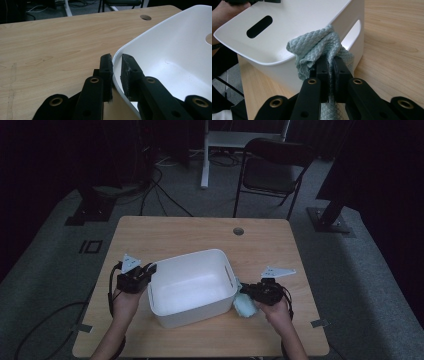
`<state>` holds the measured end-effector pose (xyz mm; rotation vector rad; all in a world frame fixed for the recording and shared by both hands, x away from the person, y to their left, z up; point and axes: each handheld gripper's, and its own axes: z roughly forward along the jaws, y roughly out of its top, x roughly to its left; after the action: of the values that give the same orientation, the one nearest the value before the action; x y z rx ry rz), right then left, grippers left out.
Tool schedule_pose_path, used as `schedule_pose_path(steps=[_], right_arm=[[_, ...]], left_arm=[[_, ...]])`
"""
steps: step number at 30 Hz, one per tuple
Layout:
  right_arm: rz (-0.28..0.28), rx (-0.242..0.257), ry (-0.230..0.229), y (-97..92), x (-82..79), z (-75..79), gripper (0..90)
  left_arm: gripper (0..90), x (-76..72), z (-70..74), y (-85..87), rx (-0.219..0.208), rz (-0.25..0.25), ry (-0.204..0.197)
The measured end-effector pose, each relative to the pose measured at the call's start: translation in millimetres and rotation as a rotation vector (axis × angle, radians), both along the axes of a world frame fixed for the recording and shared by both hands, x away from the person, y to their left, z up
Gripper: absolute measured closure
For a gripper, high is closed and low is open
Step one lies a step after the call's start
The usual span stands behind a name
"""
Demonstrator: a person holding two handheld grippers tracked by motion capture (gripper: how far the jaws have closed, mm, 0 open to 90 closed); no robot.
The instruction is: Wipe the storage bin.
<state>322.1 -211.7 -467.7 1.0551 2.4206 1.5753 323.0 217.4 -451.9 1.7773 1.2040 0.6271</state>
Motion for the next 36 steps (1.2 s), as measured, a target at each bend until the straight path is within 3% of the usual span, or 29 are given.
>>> schedule_pose_path(steps=[4,7,13,16,19,21,26,30,33,36], right_arm=[[-0.009,0.026,-0.042,-1.9,-2.2,12.9,85.5],[-0.001,0.024,-0.04,-1.6,-1.5,13.8,85.5],[-0.005,-0.003,0.005,2.8,5.5,-1.3,85.5],[-0.003,0.005,-0.001,1.4,5.5,3.3,85.5],[-0.003,0.044,-0.019,-2.2,6.7,12.2,85.5],[0.003,0.031,-0.029,-0.5,8.2,16.7,85.6],[0.009,0.042,-0.011,0.8,11.8,11.1,85.6],[0.007,0.022,0.016,2.8,13.8,2.5,85.6],[0.011,0.01,0.01,2.4,13.4,4.9,85.6],[0.002,0.032,-0.003,-1.8,13.2,10.1,85.6]], left_arm=[[80.1,0.2,0.2,0.1,0.001,-0.004,0.002],[80.1,-0.1,0.2,-0.9,0.0,0.003,0.003],[80.1,0.0,0.1,-1.1,-0.002,0.001,0.002],[80.1,0.4,0.3,-0.8,0.0,-0.008,0.004],[80.1,0.7,0.4,-0.9,0.001,-0.014,0.006],[80.1,0.5,0.6,-1.9,0.006,-0.009,0.006],[80.2,0.4,0.4,-2.2,0.001,-0.006,0.006],[80.2,0.3,0.4,-2.2,0.0,-0.008,0.006],[80.2,-0.2,0.4,-3.5,0.001,-0.023,0.006],[80.2,-1.0,0.3,-6.3,0.003,-0.035,0.004]])
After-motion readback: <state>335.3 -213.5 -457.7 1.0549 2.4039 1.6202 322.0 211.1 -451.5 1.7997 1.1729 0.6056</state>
